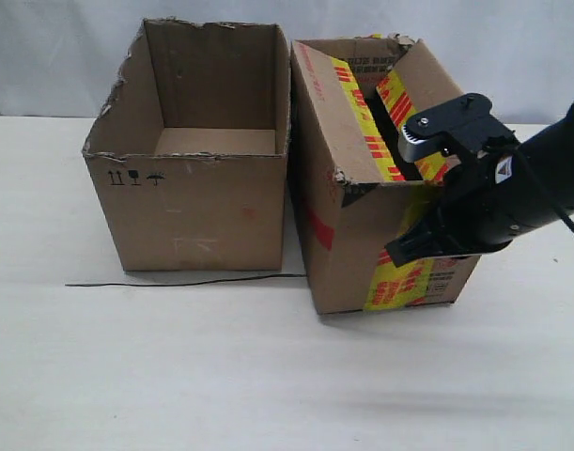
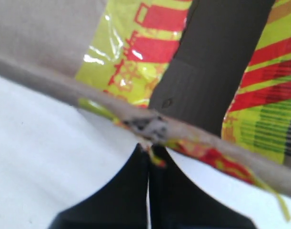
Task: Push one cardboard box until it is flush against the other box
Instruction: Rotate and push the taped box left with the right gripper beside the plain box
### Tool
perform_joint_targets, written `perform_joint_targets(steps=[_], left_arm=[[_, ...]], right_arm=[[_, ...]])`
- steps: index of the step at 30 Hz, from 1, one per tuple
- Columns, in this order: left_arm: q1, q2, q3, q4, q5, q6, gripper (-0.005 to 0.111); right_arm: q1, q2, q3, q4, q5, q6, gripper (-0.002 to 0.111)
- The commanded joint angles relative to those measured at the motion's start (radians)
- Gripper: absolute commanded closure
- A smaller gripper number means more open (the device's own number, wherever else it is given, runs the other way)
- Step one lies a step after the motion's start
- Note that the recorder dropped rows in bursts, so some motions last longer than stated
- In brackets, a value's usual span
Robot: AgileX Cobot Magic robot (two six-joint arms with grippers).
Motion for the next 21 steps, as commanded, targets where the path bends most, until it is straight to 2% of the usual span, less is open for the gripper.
perform_joint_targets(steps=[1,11,21], left_arm=[[-0.008,-0.001,0.002,-0.007,-0.012,-0.004,0.107],[-0.008,-0.001,0.002,-0.007,-0.012,-0.004,0.107],[-0.008,-0.001,0.002,-0.007,-0.012,-0.004,0.107]], right_arm=[[0.004,0.036,-0.021,0.002,-0.065,0.007,0.108],[0.004,0.146,-0.096,0.007,-0.109,0.034,0.108],[0.004,0.209,-0.146,0.108,-0.138,0.027,0.108]])
